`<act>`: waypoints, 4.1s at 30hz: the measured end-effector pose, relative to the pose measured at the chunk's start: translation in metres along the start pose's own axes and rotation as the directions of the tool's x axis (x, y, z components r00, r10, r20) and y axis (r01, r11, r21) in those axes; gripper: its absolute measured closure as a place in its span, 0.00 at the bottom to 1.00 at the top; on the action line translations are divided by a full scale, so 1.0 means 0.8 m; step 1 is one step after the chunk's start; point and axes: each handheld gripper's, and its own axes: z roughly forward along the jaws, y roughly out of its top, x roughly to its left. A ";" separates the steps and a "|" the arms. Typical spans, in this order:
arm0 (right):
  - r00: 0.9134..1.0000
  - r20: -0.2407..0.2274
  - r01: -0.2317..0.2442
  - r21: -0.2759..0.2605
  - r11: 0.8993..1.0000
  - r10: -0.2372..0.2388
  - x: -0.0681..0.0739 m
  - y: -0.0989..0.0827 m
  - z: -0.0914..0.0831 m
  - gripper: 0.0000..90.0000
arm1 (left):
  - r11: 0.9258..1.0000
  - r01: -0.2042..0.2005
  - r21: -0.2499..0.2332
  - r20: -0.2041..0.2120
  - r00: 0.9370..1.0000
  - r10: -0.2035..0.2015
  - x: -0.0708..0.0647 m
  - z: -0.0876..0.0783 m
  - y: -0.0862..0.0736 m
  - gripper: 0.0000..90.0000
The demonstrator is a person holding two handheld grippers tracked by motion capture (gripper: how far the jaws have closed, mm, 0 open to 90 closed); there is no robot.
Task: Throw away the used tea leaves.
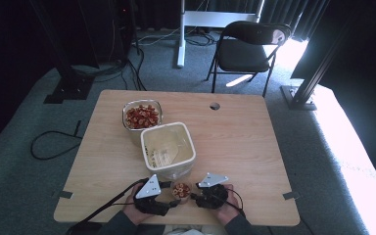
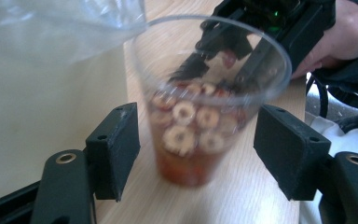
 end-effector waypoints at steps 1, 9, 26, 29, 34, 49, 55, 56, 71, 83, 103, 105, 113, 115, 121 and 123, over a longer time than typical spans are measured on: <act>1.000 -0.004 0.003 0.000 1.000 -0.003 0.001 0.001 0.001 0.59 | 1.000 -0.002 -0.004 0.003 1.000 0.002 -0.001 0.001 0.001 0.33; 0.999 -0.025 0.028 0.006 1.000 -0.028 0.010 0.004 0.008 0.59 | 0.998 -0.003 -0.058 0.001 1.000 0.003 0.001 0.006 0.004 0.29; 1.000 0.012 -0.008 -0.007 1.000 0.008 -0.010 -0.006 -0.006 0.55 | 0.999 -0.024 -0.044 -0.025 0.999 0.023 -0.008 -0.012 0.004 0.39; 1.000 0.027 -0.014 -0.013 1.000 0.015 -0.016 -0.007 -0.010 0.54 | 0.998 -0.027 -0.050 -0.032 0.999 0.025 -0.010 -0.024 0.004 0.40; 0.998 0.042 -0.039 -0.020 0.999 0.040 -0.025 -0.009 -0.013 0.54 | 0.998 0.000 -0.060 -0.070 0.998 -0.005 -0.009 -0.047 -0.003 0.40; 0.987 0.156 -0.045 -0.023 0.999 0.048 -0.058 -0.009 -0.023 0.51 | 0.991 0.054 -0.120 -0.217 0.973 -0.079 0.009 -0.116 -0.015 0.41; 0.974 0.225 -0.033 -0.011 0.999 0.035 -0.082 -0.009 -0.033 0.49 | 0.989 0.061 -0.133 -0.287 0.953 -0.097 0.027 -0.137 -0.017 0.41; 0.971 0.235 -0.031 -0.010 0.999 0.033 -0.086 -0.009 -0.036 0.49 | 0.988 0.068 -0.138 -0.297 0.949 -0.107 0.032 -0.142 -0.018 0.41; 0.945 0.320 0.045 0.071 0.996 -0.066 -0.145 0.004 -0.057 0.45 | 0.985 0.104 -0.135 -0.393 0.907 -0.150 0.088 -0.171 -0.024 0.41; 0.951 0.284 -0.108 -0.050 0.993 0.118 -0.157 -0.010 -0.032 0.44 | 0.986 0.098 -0.135 -0.426 0.893 -0.147 0.122 -0.181 -0.009 0.41; 0.929 0.309 -0.189 -0.075 0.979 0.203 -0.163 -0.024 -0.025 0.41 | 0.982 0.105 -0.158 -0.440 0.883 -0.165 0.153 -0.183 0.014 0.41; 0.929 0.305 -0.197 -0.075 0.978 0.211 -0.164 -0.025 -0.025 0.41 | 0.981 0.103 -0.162 -0.443 0.881 -0.165 0.156 -0.185 0.018 0.41; 0.927 0.305 -0.206 -0.076 0.976 0.219 -0.164 -0.025 -0.025 0.40 | 0.979 0.096 -0.179 -0.454 0.875 -0.169 0.170 -0.194 0.034 0.42; 0.926 0.306 -0.207 -0.076 0.975 0.220 -0.163 -0.025 -0.025 0.40 | 0.979 0.092 -0.180 -0.459 0.873 -0.167 0.173 -0.195 0.038 0.42; 0.925 0.308 -0.209 -0.077 0.975 0.223 -0.162 -0.025 -0.025 0.41 | 0.978 0.085 -0.189 -0.472 0.866 -0.167 0.187 -0.198 0.052 0.42; 0.925 0.308 -0.208 -0.077 0.975 0.222 -0.162 -0.025 -0.025 0.41 | 0.977 0.085 -0.195 -0.478 0.862 -0.171 0.192 -0.199 0.057 0.42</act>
